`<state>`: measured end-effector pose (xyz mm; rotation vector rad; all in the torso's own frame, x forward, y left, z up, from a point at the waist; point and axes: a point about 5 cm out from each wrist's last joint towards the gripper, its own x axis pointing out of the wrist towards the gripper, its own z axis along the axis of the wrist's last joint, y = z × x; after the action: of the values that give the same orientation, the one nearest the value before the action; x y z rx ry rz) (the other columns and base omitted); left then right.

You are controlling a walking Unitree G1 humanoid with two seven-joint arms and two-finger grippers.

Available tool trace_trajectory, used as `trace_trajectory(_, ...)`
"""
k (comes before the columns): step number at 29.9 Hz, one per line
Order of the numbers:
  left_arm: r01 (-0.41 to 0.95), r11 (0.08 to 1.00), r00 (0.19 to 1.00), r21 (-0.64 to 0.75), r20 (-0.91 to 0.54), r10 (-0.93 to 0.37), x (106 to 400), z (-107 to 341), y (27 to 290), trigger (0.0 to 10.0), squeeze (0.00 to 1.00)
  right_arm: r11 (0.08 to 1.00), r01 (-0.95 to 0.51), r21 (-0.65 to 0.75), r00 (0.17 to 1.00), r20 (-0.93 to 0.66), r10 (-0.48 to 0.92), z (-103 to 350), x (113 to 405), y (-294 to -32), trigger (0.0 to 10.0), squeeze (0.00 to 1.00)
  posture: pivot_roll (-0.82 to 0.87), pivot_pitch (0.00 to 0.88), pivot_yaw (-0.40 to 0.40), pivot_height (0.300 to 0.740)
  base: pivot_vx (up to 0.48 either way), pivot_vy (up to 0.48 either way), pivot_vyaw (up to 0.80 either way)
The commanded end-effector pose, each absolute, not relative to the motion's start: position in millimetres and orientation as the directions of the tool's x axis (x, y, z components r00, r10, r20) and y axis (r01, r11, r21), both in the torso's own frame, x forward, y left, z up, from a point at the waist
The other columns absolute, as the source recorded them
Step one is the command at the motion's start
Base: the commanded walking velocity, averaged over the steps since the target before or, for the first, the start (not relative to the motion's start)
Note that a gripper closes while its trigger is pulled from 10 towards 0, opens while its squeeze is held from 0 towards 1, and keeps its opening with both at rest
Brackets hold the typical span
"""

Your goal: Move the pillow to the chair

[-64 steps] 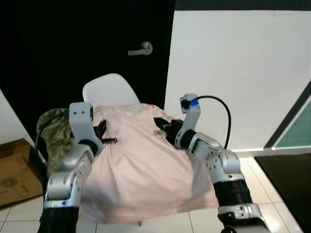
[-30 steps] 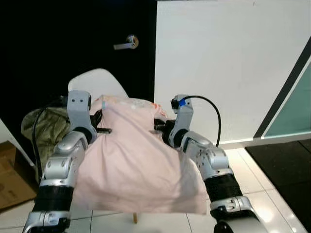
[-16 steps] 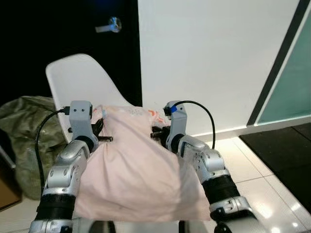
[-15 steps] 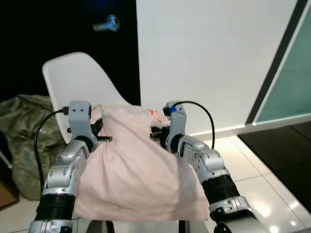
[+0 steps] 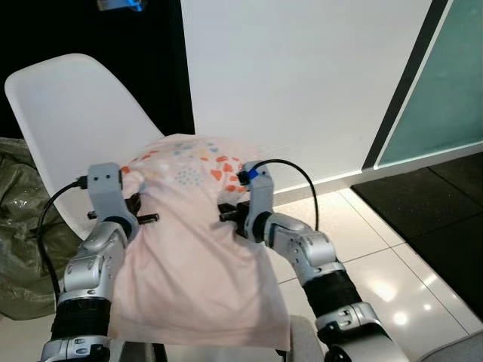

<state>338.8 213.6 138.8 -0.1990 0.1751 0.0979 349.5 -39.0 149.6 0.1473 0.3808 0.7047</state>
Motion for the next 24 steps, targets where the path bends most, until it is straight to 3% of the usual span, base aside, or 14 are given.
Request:
trace_trajectory(1, -0.101, 0.977, 0.983, -0.188, -0.169, 0.069, 343.3, 145.9, 211.6, 10.0, 0.0, 0.712, -0.653, 0.258, 0.665, -0.255, 0.702, 157.4, 348.0, -25.3, 10.0, 0.0, -0.13, 0.0, -0.017, 0.525, 0.0, 0.0, 0.0)
trace_trajectory(11, -0.294, 0.953, 0.933, -0.071, -0.236, 0.271, 340.3, 143.4, 247.4, 10.0, 0.0, 0.658, -0.701, 0.277, 0.61, -0.245, 0.753, 161.8, 349.7, -2.5, 10.0, 0.0, -0.09, 0.034, -0.015, 0.525, 0.0, 0.0, 0.0)
trace_trajectory(12, -0.331, 0.943, 0.929, -0.046, -0.193, 0.316, 340.1, 153.3, 258.0, 10.0, 0.0, 0.64, -0.695, 0.328, 0.607, -0.21, 0.766, 167.0, 350.6, 1.8, 10.0, 0.0, -0.09, 0.039, -0.017, 0.525, 0.0, 0.0, 0.0)
trace_trajectory(15, -0.338, 0.94, 0.929, -0.043, -0.177, 0.326, 340.8, 157.1, 260.0, 10.0, 0.0, 0.635, -0.692, 0.344, 0.607, -0.199, 0.769, 168.6, 351.4, 2.7, 10.0, 0.0, -0.09, 0.039, -0.017, 0.525, 0.0, 0.0, 0.0)
trace_trajectory(20, -0.371, 0.929, 0.929, 0.014, -0.005, 0.371, 346.8, 196.9, 270.0, 10.0, 0.0, 0.593, -0.68, 0.432, 0.614, -0.107, 0.782, 184.4, 355.2, 9.5, 10.0, 0.0, -0.08, 0.048, -0.029, 0.525, 0.0, 0.0, 0.0)
trace_trajectory(24, -0.384, 0.923, 0.923, 0.023, 0.024, 0.383, 348.3, 204.1, 271.0, 10.0, 0.0, 0.584, -0.678, 0.446, 0.614, -0.092, 0.784, 187.3, 356.4, 10.5, 10.0, 0.0, -0.08, 0.046, -0.03, 0.525, 0.0, 0.0, 0.0)
